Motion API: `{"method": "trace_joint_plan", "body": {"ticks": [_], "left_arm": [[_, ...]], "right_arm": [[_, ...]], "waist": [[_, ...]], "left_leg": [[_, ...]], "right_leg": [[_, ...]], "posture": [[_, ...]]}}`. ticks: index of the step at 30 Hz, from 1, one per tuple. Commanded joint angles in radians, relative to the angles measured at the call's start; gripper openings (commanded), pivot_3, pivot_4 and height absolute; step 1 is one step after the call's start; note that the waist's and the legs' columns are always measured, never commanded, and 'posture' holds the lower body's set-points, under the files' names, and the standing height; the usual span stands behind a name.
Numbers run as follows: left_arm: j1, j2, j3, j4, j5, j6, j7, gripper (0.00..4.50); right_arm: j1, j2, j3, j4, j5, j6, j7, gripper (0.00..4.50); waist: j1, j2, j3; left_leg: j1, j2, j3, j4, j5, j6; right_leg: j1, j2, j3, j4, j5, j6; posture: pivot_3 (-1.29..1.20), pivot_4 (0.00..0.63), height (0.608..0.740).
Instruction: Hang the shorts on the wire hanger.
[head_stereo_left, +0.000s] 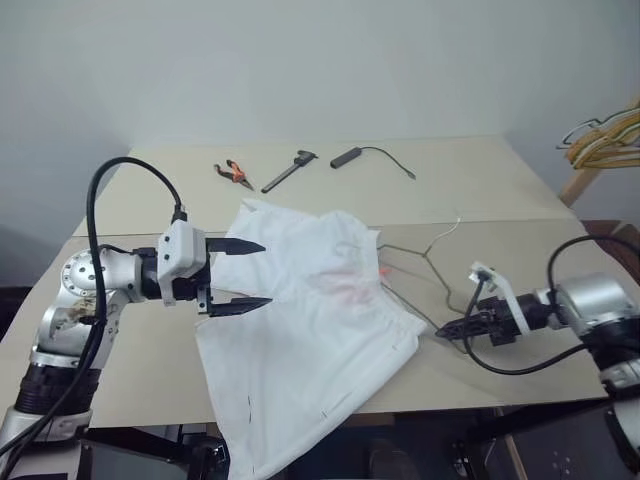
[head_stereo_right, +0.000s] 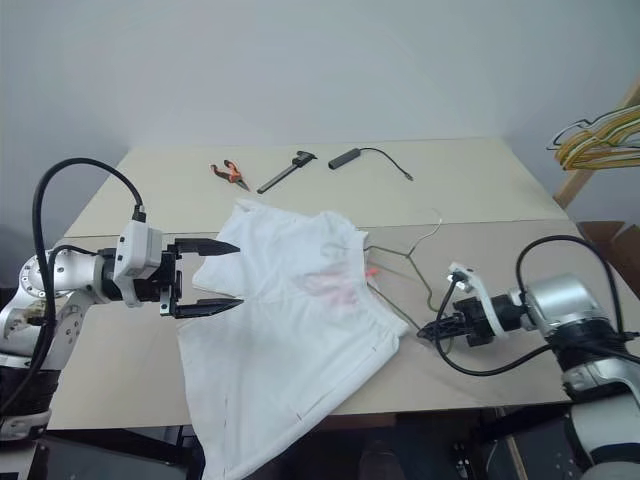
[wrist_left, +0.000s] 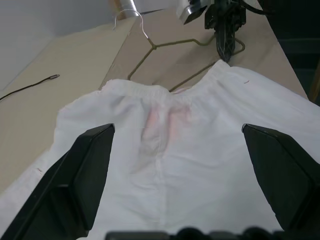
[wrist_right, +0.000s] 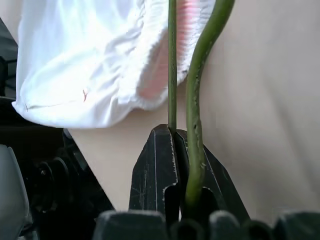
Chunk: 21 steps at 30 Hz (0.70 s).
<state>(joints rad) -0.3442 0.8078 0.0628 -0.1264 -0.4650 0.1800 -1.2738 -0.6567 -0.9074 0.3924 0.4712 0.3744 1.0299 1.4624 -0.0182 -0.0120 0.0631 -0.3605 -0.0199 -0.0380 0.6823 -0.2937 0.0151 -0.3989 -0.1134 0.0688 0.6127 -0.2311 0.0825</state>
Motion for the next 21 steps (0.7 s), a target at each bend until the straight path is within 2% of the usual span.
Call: {"method": "trace_joint_plan", "body": {"ticks": [1, 7, 14, 18, 21], "left_arm": [[0.005, 0.017, 0.033, -0.04, -0.007, -0.005, 0.013, 4.45], [0.027, 0.023, 0.042, -0.063, -0.012, 0.0, 0.028, 4.45], [0.05, 0.026, 0.056, -0.09, -0.018, 0.006, 0.052, 4.45], [0.049, 0.028, 0.059, -0.092, -0.016, 0.007, 0.059, 4.45], [0.041, 0.032, 0.061, -0.084, -0.017, 0.005, 0.054, 4.45]], "right_arm": [[-0.059, 0.011, 0.028, 0.072, -0.058, -0.053, 0.042, 0.0], [-0.212, 0.112, -0.011, 0.309, -0.108, -0.088, 0.028, 0.0], [-0.31, 0.195, -0.061, 0.51, -0.172, -0.165, -0.017, 0.0], [-0.336, 0.222, -0.095, 0.542, -0.196, -0.219, -0.027, 0.0], [-0.332, 0.201, -0.14, 0.465, -0.194, -0.282, -0.047, 0.0]], "waist": [[0.005, 0.0, 0.0], [0.001, 0.0, 0.0], [0.004, 0.0, 0.0], [0.004, 0.0, 0.0], [0.004, 0.0, 0.0]], "left_leg": [[-0.002, 0.0, 0.0, 0.001, 0.001, -0.001], [-0.003, 0.0, 0.001, 0.0, 0.004, -0.007], [-0.004, 0.0, -0.001, -0.002, 0.005, -0.008], [-0.004, 0.0, -0.001, -0.002, 0.007, -0.011], [-0.004, 0.0, -0.001, -0.002, 0.007, -0.011]], "right_leg": [[-0.003, 0.0, 0.0, 0.0, 0.0, 0.0], [-0.005, 0.001, 0.0, 0.002, 0.002, -0.002], [-0.005, 0.001, 0.0, 0.004, 0.002, -0.002], [-0.005, 0.001, -0.001, 0.004, 0.002, -0.002], [-0.005, 0.001, -0.001, 0.004, 0.002, -0.002]], "posture": [[0.06, 0.042, 0.74], [0.08, 0.037, 0.74], [0.09, 0.033, 0.74], [0.1, 0.033, 0.74], [0.09, 0.034, 0.74]]}}
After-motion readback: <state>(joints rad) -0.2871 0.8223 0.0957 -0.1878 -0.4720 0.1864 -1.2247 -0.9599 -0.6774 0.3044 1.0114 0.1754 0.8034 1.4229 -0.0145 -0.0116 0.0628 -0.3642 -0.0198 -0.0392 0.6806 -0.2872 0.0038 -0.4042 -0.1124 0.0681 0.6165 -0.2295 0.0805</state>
